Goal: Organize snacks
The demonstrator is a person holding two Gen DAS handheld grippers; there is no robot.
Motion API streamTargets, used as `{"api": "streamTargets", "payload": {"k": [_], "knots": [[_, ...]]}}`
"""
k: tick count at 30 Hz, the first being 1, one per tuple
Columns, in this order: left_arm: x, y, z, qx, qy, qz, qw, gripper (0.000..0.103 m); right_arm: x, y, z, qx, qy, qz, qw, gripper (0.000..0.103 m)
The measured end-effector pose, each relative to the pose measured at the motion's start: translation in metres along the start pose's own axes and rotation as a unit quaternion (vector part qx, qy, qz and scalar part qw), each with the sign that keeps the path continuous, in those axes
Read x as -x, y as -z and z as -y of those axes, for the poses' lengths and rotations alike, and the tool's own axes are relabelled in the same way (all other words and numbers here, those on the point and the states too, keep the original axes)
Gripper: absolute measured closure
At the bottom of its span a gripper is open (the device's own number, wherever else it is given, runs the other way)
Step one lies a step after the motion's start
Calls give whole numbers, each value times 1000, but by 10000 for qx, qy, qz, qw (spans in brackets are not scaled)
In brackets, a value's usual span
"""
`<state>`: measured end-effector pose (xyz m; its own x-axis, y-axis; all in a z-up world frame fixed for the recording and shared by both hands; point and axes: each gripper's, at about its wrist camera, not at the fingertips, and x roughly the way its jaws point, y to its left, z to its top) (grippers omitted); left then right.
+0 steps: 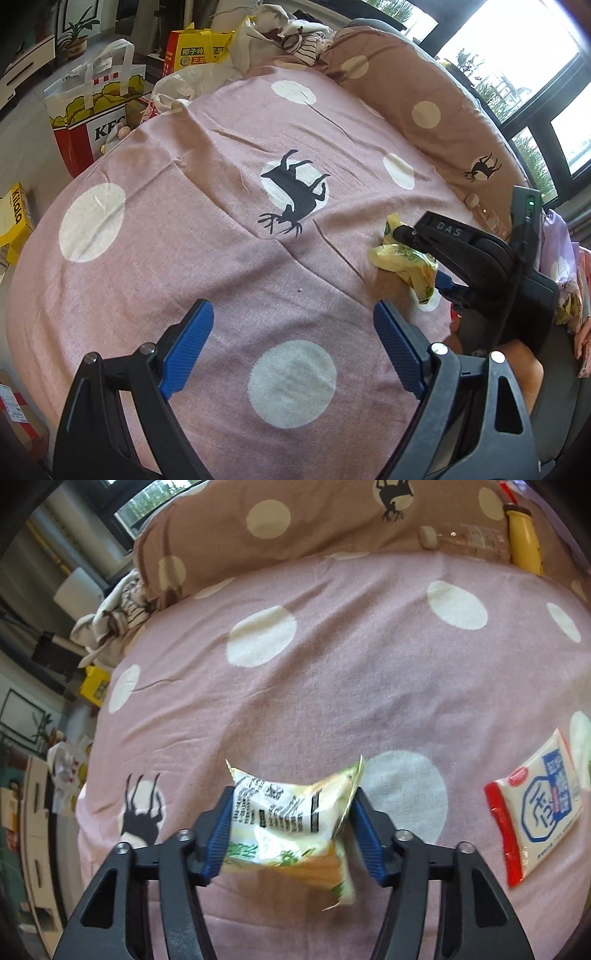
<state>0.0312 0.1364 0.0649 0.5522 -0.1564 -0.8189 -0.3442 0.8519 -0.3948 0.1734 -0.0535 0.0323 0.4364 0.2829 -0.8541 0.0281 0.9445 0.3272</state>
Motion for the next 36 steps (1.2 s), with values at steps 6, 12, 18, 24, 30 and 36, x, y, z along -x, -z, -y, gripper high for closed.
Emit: {"api": "streamTargets", "payload": {"k": [6, 12, 18, 24, 30, 36], "knots": [[-1, 1, 2, -39, -67, -4, 10000, 15, 39, 21, 10, 262, -335, 32, 9991, 51], [-3, 11, 17, -249, 69, -113, 9996, 15, 73, 58, 40, 248, -621, -166, 9976, 51], [-5, 21, 35, -520, 18, -159, 9985, 15, 84, 98, 64, 468, -531, -369, 9968, 51], [-9, 35, 55, -879, 210, -307, 9954, 15, 82, 100, 84, 308, -137, -339, 9989, 47], [-13, 46, 65, -1030, 500, -559, 9919, 15, 115, 94, 115, -392, -429, 194, 9981, 40], [-22, 66, 90, -1477, 893, -930, 9806, 16, 125, 95, 135, -852, -1107, 292, 9898, 40]]}}
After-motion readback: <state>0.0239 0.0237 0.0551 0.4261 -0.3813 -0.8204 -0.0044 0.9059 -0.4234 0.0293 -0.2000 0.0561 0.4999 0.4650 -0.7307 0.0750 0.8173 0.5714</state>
